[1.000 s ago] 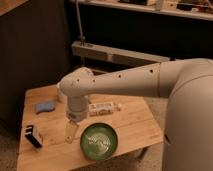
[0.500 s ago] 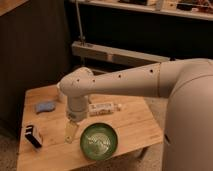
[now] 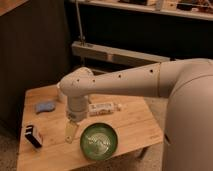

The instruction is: Place the ceramic cup over the eraser

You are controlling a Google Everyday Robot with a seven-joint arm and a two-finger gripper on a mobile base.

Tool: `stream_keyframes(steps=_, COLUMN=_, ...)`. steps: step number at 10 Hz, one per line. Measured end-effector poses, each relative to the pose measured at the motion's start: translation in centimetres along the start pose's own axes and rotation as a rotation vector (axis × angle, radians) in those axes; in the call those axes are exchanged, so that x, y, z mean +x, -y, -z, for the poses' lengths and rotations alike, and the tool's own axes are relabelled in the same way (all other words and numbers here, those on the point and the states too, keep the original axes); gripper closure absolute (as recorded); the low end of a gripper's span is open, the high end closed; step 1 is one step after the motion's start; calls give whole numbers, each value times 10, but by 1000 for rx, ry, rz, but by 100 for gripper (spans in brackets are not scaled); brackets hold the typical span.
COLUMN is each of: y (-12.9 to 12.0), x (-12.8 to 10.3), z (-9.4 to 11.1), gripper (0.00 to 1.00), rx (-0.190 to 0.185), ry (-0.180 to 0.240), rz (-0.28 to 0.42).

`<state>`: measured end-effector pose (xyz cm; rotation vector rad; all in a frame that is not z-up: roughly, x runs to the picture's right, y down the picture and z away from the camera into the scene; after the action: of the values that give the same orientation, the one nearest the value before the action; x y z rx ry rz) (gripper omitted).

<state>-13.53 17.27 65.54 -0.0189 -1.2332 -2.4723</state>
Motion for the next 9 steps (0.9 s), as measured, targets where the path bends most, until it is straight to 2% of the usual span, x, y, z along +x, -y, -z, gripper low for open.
stream_keyframes(steps=5, y=0, x=-2, z=3, gripper=20, rx=-8, ry=1, rz=-9)
stream_keyframes(steps=7, y=-2, x=-14, z=22, gripper=20, rx=-41, ry=11, rz=-28)
stream_keyframes(steps=9, y=-27, x=-13, z=47, gripper=20, rx=-89, ry=23, rz=-46)
